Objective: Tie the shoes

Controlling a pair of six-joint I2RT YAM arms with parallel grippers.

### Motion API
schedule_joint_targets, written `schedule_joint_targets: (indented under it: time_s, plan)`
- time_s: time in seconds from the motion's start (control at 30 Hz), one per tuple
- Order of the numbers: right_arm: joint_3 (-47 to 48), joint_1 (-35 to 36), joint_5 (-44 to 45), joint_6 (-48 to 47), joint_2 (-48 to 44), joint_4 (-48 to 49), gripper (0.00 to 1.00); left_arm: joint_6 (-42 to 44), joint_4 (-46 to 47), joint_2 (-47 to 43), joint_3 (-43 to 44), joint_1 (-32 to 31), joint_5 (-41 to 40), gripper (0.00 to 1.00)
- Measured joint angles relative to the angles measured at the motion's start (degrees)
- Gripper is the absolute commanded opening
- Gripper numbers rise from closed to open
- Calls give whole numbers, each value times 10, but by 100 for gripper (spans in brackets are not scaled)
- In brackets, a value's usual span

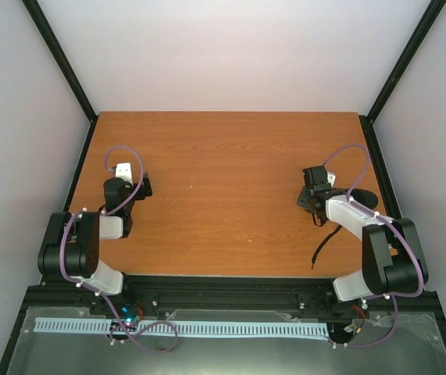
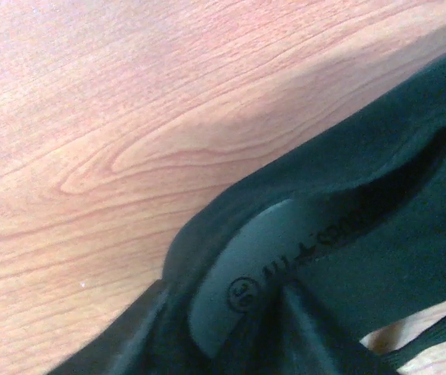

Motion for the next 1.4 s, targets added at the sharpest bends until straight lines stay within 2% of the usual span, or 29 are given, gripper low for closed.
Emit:
schedule_joint_targets:
  time_s: [0.03, 0.07, 0.1, 0.27, 0.4, 0.53, 0.67, 0.93, 0.97, 1.0, 1.03, 1.13, 1.23, 1.4]
  plan:
    - [1, 0, -2, 0, 1, 4, 5, 0, -9, -3, 2, 0, -5, 100]
    - [2, 1, -4, -1, 1, 8, 3, -4, -33, -12, 8, 0, -14, 100]
    - [2, 2, -4, -1, 1, 10, 3, -12, -87, -30, 28, 0, -31, 100]
    - [2, -1, -1, -16, -5, 3, 3, -43, -201, -89, 108, 0, -64, 100]
    - [-2, -4, -18, -47, -30, 1, 3, -65, -270, -130, 131, 0, -78, 100]
    - [-12, 12, -77, -88, -64, 19, 3, -100, -348, -157, 148, 0, -85, 100]
    - [-11, 83, -151, -129, -71, 55, 3, -153, -404, -195, 149, 0, -77, 100]
    - [19, 278, -263, -177, -36, 83, 4, -259, -503, -256, 154, 0, -65, 100]
    - [19, 299, -269, -179, -34, 82, 12, -267, -515, -262, 156, 0, -65, 100]
    - [19, 324, -275, -179, -32, 80, 35, -273, -528, -268, 158, 0, -62, 100]
    - [19, 343, -277, -179, -29, 76, 64, -277, -542, -275, 163, 0, -58, 100]
    - [13, 374, -278, -164, -34, 76, 97, -283, -565, -295, 166, 0, -43, 100]
    - [-4, 370, -239, -145, -63, 75, 100, -283, -582, -316, 166, 0, -11, 100]
    - [-12, 324, -194, -111, -127, 69, 100, -279, -583, -337, 164, -5, 108, 100]
